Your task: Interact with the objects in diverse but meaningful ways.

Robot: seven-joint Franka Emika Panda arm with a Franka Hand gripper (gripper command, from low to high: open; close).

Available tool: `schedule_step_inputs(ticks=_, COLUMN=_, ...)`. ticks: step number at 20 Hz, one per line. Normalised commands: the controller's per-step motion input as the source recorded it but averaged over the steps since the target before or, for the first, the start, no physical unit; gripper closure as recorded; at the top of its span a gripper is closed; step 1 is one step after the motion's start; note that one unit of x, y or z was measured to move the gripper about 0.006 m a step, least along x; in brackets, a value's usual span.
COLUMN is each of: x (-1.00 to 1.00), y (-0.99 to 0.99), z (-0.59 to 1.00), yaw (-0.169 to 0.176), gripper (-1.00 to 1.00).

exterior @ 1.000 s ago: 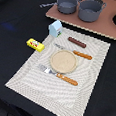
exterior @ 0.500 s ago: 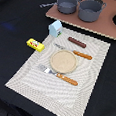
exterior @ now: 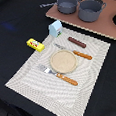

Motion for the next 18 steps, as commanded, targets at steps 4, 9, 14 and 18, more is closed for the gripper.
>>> schedule_step_inputs(ticks=4, x=0.0, y=0.35, z=-0.29, yaw=0.0, gripper=1.0)
schedule_step_inputs(ticks=9, x=0.0, y=0.28, z=-0.28, yaw=0.0, gripper=1.0)
schedule_step_inputs(ticks=14, x=0.0, y=0.23, z=-0.22, yaw=0.0, gripper=1.0)
schedule_step_inputs(ticks=18, x=0.02, y=0.18, z=-0.08, yaw=-0.007, gripper=1.0)
